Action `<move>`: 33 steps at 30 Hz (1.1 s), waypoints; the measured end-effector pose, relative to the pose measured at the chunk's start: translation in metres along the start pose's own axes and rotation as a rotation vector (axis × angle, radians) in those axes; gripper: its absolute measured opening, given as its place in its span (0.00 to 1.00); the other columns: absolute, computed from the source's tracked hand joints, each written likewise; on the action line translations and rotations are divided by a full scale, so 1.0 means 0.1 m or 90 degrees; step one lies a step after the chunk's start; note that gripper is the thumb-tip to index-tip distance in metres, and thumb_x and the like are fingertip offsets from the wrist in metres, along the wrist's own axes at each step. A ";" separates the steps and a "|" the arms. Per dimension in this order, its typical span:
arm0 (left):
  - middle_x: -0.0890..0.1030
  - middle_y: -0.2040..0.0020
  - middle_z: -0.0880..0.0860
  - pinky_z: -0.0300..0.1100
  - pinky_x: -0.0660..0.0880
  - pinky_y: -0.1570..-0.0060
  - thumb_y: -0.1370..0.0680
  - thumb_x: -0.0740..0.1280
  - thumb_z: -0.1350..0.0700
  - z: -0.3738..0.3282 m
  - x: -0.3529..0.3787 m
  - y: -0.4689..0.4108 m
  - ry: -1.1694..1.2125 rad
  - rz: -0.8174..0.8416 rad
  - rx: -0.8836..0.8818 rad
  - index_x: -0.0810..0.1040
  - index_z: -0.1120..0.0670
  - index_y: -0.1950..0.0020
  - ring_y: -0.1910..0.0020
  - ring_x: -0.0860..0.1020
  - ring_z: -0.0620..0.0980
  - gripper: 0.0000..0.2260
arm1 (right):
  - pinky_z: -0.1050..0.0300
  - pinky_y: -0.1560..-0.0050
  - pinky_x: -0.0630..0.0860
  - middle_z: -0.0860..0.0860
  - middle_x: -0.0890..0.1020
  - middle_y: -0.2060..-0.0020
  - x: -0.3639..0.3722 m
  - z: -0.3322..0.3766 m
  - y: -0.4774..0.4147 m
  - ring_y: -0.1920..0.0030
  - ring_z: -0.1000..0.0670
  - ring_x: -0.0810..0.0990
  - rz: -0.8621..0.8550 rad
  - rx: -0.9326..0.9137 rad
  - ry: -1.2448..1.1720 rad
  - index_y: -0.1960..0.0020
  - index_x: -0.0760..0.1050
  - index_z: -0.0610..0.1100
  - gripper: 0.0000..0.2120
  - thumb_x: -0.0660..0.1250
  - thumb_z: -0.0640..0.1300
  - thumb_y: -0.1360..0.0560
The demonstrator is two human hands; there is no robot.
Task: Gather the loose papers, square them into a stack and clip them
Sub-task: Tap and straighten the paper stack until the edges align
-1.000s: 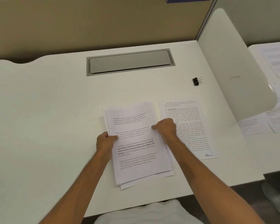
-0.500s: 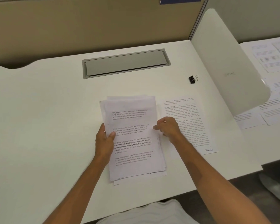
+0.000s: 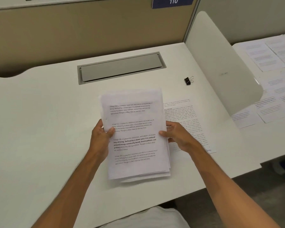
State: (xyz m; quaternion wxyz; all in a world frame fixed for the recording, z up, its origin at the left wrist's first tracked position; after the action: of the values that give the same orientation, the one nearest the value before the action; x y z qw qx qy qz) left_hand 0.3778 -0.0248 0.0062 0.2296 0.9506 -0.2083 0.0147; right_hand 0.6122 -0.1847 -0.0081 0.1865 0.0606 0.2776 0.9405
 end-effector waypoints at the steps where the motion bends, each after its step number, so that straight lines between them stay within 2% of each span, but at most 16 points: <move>1: 0.84 0.42 0.56 0.48 0.84 0.54 0.19 0.62 0.70 0.01 0.05 0.00 0.012 -0.002 -0.010 0.75 0.57 0.32 0.47 0.85 0.55 0.17 | 0.50 0.50 0.83 0.46 0.87 0.47 -0.05 0.01 0.01 0.47 0.46 0.87 -0.011 -0.011 0.008 0.35 0.78 0.43 0.17 0.70 0.35 0.23; 3: 0.85 0.43 0.56 0.45 0.84 0.57 0.19 0.62 0.70 0.05 0.16 -0.01 0.026 -0.009 -0.029 0.76 0.57 0.35 0.48 0.85 0.54 0.15 | 0.48 0.51 0.83 0.46 0.88 0.50 -0.18 0.04 0.02 0.50 0.45 0.87 -0.032 -0.036 0.037 0.36 0.79 0.45 0.17 0.70 0.33 0.23; 6: 0.84 0.42 0.56 0.45 0.83 0.58 0.19 0.63 0.68 0.12 0.35 -0.01 0.011 -0.021 -0.047 0.76 0.55 0.38 0.46 0.84 0.55 0.12 | 0.60 0.63 0.80 0.47 0.88 0.54 -0.40 0.09 0.03 0.57 0.50 0.87 -0.063 -0.060 0.063 0.37 0.80 0.45 0.17 0.69 0.31 0.24; 7: 0.84 0.42 0.56 0.46 0.83 0.56 0.19 0.63 0.67 0.14 0.42 -0.01 -0.001 -0.023 -0.050 0.75 0.55 0.38 0.46 0.84 0.56 0.12 | 0.63 0.64 0.79 0.47 0.88 0.54 -0.48 0.10 0.04 0.58 0.51 0.87 -0.076 -0.065 0.069 0.38 0.80 0.44 0.17 0.69 0.31 0.24; 8: 0.83 0.41 0.56 0.48 0.83 0.54 0.19 0.63 0.67 0.15 0.49 -0.01 -0.013 -0.027 -0.052 0.74 0.55 0.39 0.45 0.84 0.56 0.11 | 0.63 0.62 0.80 0.47 0.88 0.54 -0.57 0.10 0.04 0.57 0.51 0.87 -0.090 -0.066 0.079 0.38 0.81 0.43 0.17 0.69 0.30 0.24; 11: 0.84 0.42 0.56 0.54 0.81 0.48 0.18 0.64 0.66 0.18 0.75 -0.02 -0.028 -0.005 -0.057 0.74 0.54 0.38 0.45 0.84 0.57 0.12 | 0.50 0.49 0.84 0.46 0.88 0.51 -0.87 0.08 0.00 0.51 0.46 0.87 -0.126 -0.061 0.091 0.39 0.81 0.42 0.17 0.70 0.30 0.26; 13: 0.85 0.43 0.55 0.52 0.82 0.51 0.19 0.65 0.65 0.25 0.96 -0.02 -0.057 0.046 -0.094 0.75 0.54 0.36 0.47 0.85 0.55 0.13 | 0.47 0.45 0.83 0.47 0.87 0.49 -1.06 0.07 -0.01 0.50 0.45 0.87 -0.147 -0.048 0.103 0.39 0.82 0.43 0.17 0.70 0.31 0.26; 15: 0.86 0.44 0.55 0.48 0.82 0.54 0.21 0.68 0.67 0.37 1.15 0.00 -0.130 0.078 -0.152 0.78 0.56 0.36 0.50 0.86 0.54 0.14 | 0.48 0.45 0.83 0.48 0.87 0.50 -1.27 0.06 0.00 0.50 0.46 0.86 -0.181 -0.036 0.141 0.40 0.82 0.43 0.16 0.70 0.33 0.27; 17: 0.86 0.46 0.55 0.46 0.82 0.55 0.23 0.70 0.67 0.50 1.30 0.00 -0.176 0.063 -0.174 0.81 0.59 0.39 0.51 0.86 0.54 0.13 | 0.53 0.49 0.82 0.49 0.87 0.53 -1.46 0.06 0.01 0.53 0.47 0.85 -0.212 -0.024 0.202 0.46 0.82 0.41 0.11 0.70 0.34 0.27; 19: 0.87 0.49 0.55 0.47 0.83 0.54 0.24 0.72 0.67 0.58 1.44 -0.02 -0.190 0.025 -0.170 0.83 0.60 0.43 0.53 0.86 0.54 0.11 | 0.58 0.62 0.75 0.50 0.82 0.62 -1.63 0.05 0.01 0.62 0.48 0.78 -0.243 -0.011 0.267 0.57 0.77 0.40 0.03 0.70 0.35 0.27; 21: 0.87 0.50 0.55 0.50 0.83 0.51 0.25 0.72 0.66 0.65 1.58 -0.03 -0.207 -0.019 -0.161 0.84 0.57 0.48 0.53 0.86 0.55 0.08 | 0.58 0.67 0.63 0.49 0.73 0.67 -1.76 -0.01 0.00 0.66 0.48 0.69 -0.276 0.012 0.315 0.63 0.68 0.43 0.11 0.69 0.35 0.28; 23: 0.86 0.52 0.53 0.50 0.82 0.48 0.26 0.72 0.65 0.69 1.70 -0.03 -0.249 -0.064 -0.142 0.83 0.53 0.52 0.52 0.85 0.55 0.07 | 0.58 0.67 0.61 0.47 0.71 0.64 -1.86 -0.05 -0.02 0.64 0.47 0.68 -0.303 0.027 0.378 0.65 0.64 0.45 0.13 0.68 0.37 0.28; 25: 0.86 0.52 0.54 0.50 0.82 0.47 0.26 0.72 0.64 0.73 1.81 -0.01 -0.259 -0.092 -0.129 0.83 0.55 0.53 0.51 0.85 0.56 0.06 | 0.57 0.65 0.68 0.45 0.73 0.54 -1.91 -0.06 -0.03 0.56 0.44 0.74 -0.318 0.046 0.436 0.61 0.73 0.47 0.07 0.67 0.39 0.27; 26: 0.86 0.52 0.55 0.49 0.82 0.48 0.26 0.72 0.64 0.75 1.87 -0.01 -0.257 -0.100 -0.125 0.82 0.56 0.52 0.51 0.85 0.57 0.05 | 0.55 0.59 0.73 0.44 0.74 0.48 -1.92 -0.07 -0.03 0.50 0.42 0.76 -0.321 0.056 0.464 0.52 0.78 0.46 0.05 0.66 0.39 0.25; 28: 0.86 0.54 0.57 0.49 0.83 0.53 0.27 0.72 0.64 0.75 1.94 -0.02 -0.263 -0.117 -0.119 0.82 0.55 0.54 0.53 0.85 0.58 0.05 | 0.49 0.49 0.77 0.42 0.73 0.40 -1.95 -0.10 -0.03 0.40 0.41 0.76 -0.339 0.085 0.493 0.37 0.77 0.45 0.16 0.63 0.39 0.24; 33: 0.85 0.53 0.56 0.54 0.84 0.50 0.27 0.70 0.66 0.77 2.02 -0.08 -0.250 -0.151 -0.148 0.80 0.54 0.57 0.55 0.85 0.58 0.06 | 0.52 0.51 0.71 0.41 0.71 0.37 -1.95 -0.13 -0.03 0.38 0.38 0.74 -0.356 0.110 0.463 0.30 0.71 0.45 0.20 0.60 0.40 0.21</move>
State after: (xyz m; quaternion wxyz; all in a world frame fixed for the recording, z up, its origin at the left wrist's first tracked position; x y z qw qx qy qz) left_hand 0.5599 -0.1310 -0.0406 0.2928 0.9202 -0.1359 -0.2214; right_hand 0.7903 -0.2634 -0.0230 0.3176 -0.3351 0.4078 0.7878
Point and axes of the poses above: each hand's wrist, its own y-axis away from the middle knuckle, its own x-axis out of the palm, z = x × y, the point moved 8 cm from there along -y, towards the middle knuckle
